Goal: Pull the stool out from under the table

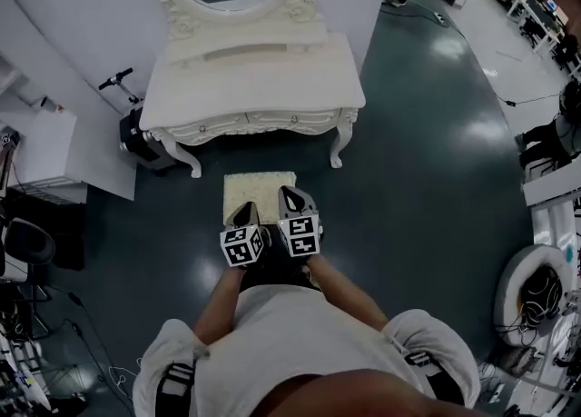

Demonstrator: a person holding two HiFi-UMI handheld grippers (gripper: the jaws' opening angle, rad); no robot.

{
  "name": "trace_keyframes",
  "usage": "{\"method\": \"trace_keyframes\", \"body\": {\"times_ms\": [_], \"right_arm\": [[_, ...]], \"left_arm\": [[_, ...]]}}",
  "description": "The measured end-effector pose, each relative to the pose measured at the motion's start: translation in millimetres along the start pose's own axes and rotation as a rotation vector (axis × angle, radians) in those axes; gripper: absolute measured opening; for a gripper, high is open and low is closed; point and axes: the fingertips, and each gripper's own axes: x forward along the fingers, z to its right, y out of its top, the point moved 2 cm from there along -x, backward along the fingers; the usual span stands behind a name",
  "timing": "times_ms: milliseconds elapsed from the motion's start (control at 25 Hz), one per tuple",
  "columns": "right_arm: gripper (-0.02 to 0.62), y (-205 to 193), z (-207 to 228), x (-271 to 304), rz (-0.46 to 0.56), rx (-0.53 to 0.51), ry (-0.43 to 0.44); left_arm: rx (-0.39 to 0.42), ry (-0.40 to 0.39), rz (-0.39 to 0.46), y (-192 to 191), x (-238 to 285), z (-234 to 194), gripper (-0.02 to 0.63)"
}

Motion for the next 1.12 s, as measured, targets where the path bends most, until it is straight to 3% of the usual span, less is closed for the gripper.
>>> {"method": "trace_keyframes", "body": {"times_ms": [120,280,480,800,920,1120], "right_arm": [[0.014,25,0,-20,0.061,0.024,0.028],[0.014,53,5,-42,0.118,-0.035,0.032],[0.012,71,5,-56,0.169,-0.154,-0.002],[0.014,83,-2,-63,0.222,-0.184,-0.004],[0.014,84,1,-66,0.231,-0.185,-0.011],[0.014,84,2,-76,0.230,-0.132,0.017]], "left_arm": [[0.013,0.014,0.060,19,-15,3,0.011],[0.031,-0.015,0.100,27,-25,24,0.011],[-0.042,-0.107,0.151,47,-35,44,0.011],[0.010,-0.123,0.177,57,-38,46,0.011],[-0.027,-0.137,0.173,54,-36,50,0.011],[0.007,-0.163,0.144,47,-39,63,0.011]]}}
